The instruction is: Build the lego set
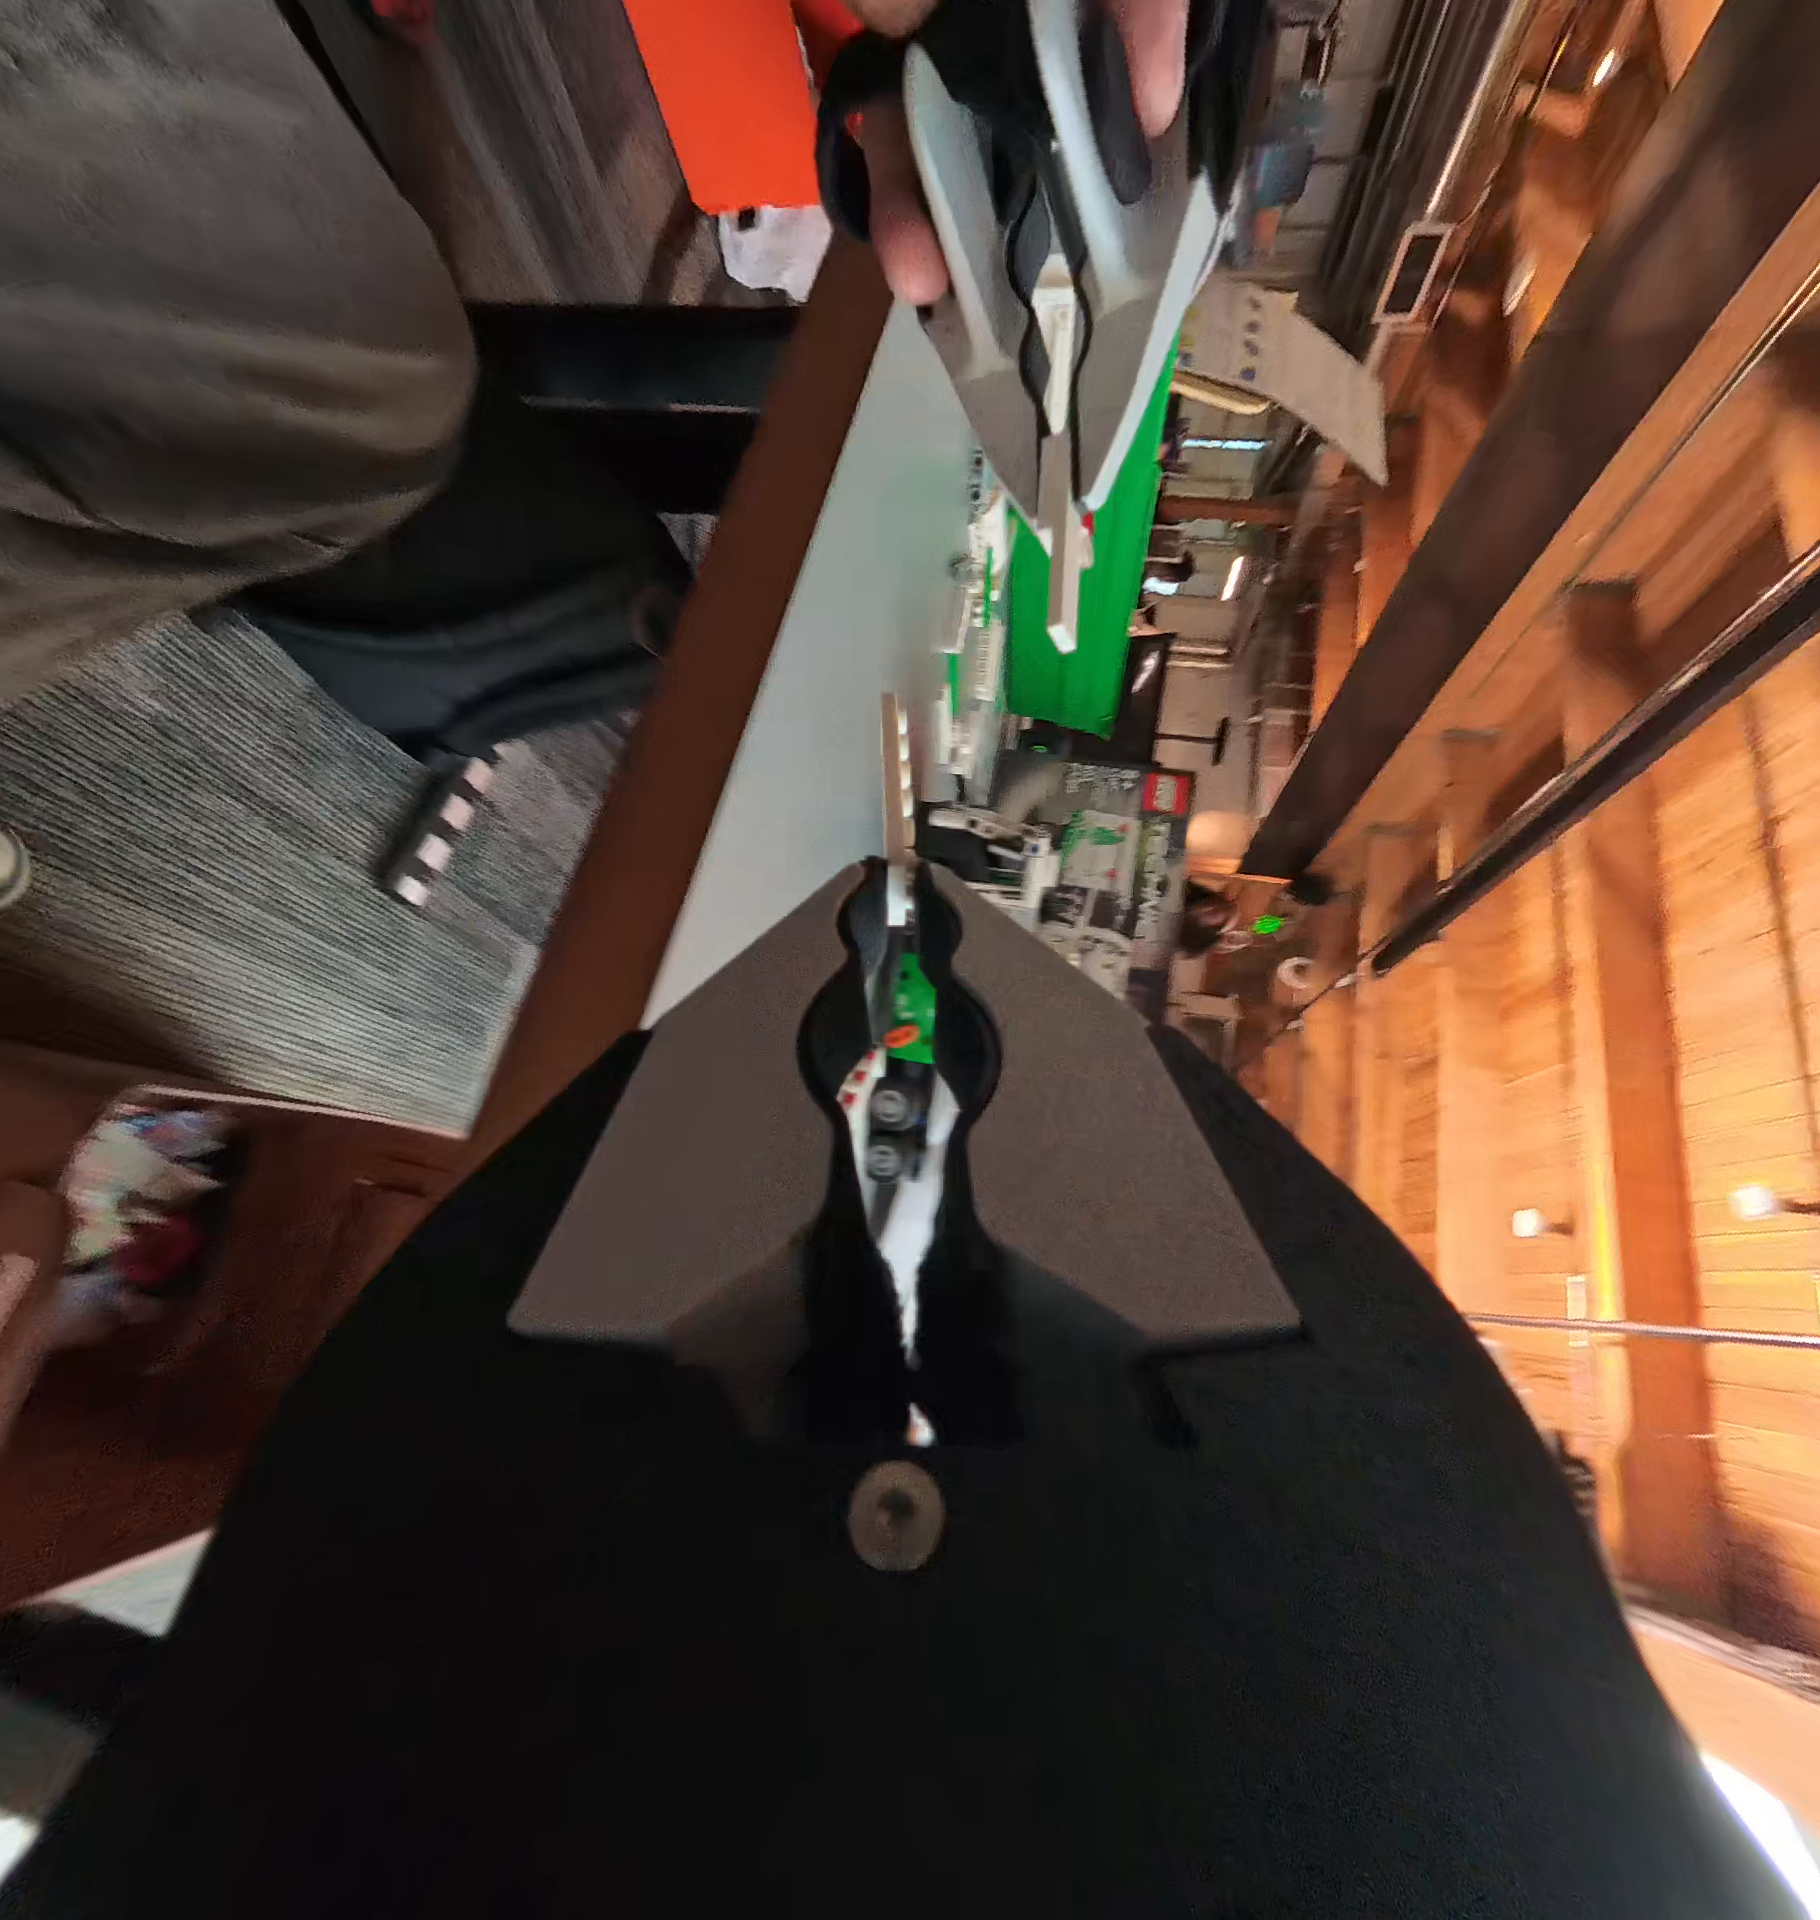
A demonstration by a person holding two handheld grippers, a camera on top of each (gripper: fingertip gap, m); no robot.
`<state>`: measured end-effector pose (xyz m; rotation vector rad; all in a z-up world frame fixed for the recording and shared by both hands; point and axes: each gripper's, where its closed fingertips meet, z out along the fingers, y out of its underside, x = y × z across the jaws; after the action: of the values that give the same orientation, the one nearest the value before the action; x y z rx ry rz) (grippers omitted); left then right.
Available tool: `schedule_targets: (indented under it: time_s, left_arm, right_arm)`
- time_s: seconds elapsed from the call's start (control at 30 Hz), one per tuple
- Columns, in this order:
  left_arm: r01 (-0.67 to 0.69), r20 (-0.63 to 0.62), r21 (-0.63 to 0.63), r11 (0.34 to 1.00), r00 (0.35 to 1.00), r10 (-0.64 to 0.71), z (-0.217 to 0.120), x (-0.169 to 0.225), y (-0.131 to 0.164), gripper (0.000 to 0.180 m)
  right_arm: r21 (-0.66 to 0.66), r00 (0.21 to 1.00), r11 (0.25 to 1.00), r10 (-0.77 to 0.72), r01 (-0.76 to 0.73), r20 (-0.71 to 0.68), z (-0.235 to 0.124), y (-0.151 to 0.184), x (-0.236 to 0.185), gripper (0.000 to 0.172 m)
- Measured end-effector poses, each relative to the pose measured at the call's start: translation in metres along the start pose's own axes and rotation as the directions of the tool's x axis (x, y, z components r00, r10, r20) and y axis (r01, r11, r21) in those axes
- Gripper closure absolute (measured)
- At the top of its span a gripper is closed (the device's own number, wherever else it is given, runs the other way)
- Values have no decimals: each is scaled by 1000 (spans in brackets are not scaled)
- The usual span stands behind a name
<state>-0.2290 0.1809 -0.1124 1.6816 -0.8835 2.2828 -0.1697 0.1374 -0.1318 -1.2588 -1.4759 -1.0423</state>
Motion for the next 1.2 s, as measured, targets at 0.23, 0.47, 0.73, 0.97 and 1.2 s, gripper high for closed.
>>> schedule_targets:
  time_s: [0.23, 0.47, 0.73, 0.97, 1.2]
  left_arm:
    - [38, 0, -130, 991, 999, -38, 33, -4, -49, 176]
    - [148, -18, -289, 946, 987, -160, 48, -13, -72, 176]
    - [177, -19, -266, 948, 982, -189, 47, -11, -88, 176]
    - [144, -6, -258, 955, 989, -150, 42, 2, -79, 175]
    - [173, -20, -264, 949, 983, -184, 42, 9, -66, 175]
  right_arm:
    - [2, 991, 998, -66, 66, -119, 21, 43, 32, 168]
    - [43, 972, 998, -25, 36, -234, 33, 55, 45, 168]
    - [38, 960, 996, -69, 83, -272, 44, 58, 60, 169]
    - [23, 949, 992, -112, 124, -294, 35, 49, 69, 169]
    - [11, 938, 986, -152, 164, -312, 23, 37, 71, 169]
